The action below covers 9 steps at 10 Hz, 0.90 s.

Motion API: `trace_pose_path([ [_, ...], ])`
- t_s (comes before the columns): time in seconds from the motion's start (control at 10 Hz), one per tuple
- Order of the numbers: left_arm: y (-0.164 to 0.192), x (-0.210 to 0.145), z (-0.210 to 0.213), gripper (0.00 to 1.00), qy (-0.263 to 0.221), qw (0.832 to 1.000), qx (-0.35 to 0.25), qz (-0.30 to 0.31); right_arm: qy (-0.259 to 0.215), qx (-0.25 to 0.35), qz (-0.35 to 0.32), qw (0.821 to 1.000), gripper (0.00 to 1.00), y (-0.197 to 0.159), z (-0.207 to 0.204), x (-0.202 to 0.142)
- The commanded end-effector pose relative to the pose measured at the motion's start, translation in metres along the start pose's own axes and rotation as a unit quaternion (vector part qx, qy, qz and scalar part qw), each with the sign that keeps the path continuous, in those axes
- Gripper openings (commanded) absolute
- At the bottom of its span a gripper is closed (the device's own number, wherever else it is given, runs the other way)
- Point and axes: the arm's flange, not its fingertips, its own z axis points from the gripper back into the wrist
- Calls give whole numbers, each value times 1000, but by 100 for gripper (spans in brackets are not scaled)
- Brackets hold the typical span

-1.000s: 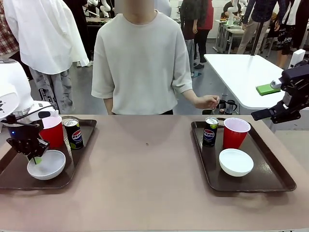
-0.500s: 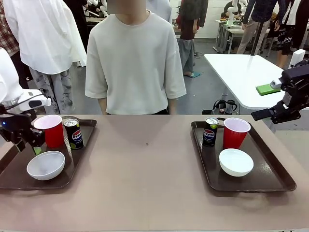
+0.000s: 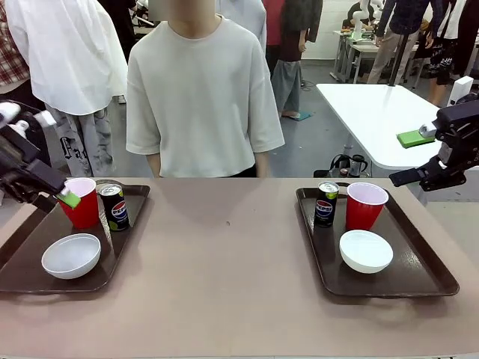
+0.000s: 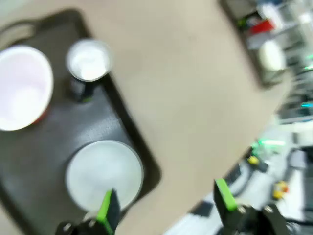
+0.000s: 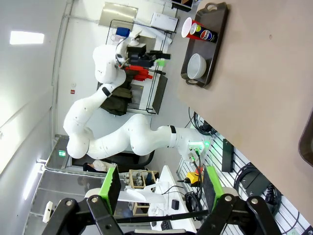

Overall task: Prepare tableware on both trays.
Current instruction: Pick up a Picnic Bowl from the table and place it on a Handle tray.

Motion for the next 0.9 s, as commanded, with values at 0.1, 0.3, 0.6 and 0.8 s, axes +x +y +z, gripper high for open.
trace_pose_path([
  [0.1, 13, -20, 32, 100, -57, 975, -205, 70, -4, 13, 10, 1000, 88, 1, -1, 3],
  [0.3, 13, -23, 43, 100, -93, 943, -264, 178, -4, 13, 10, 1000, 88, 1, -1, 3],
  [0.6, 21, -30, 73, 100, -109, 898, -337, 262, -4, 13, 10, 1000, 88, 1, -1, 3],
  [0.8, 25, -29, 80, 100, -112, 900, -325, 267, -4, 13, 10, 1000, 88, 1, -1, 3],
])
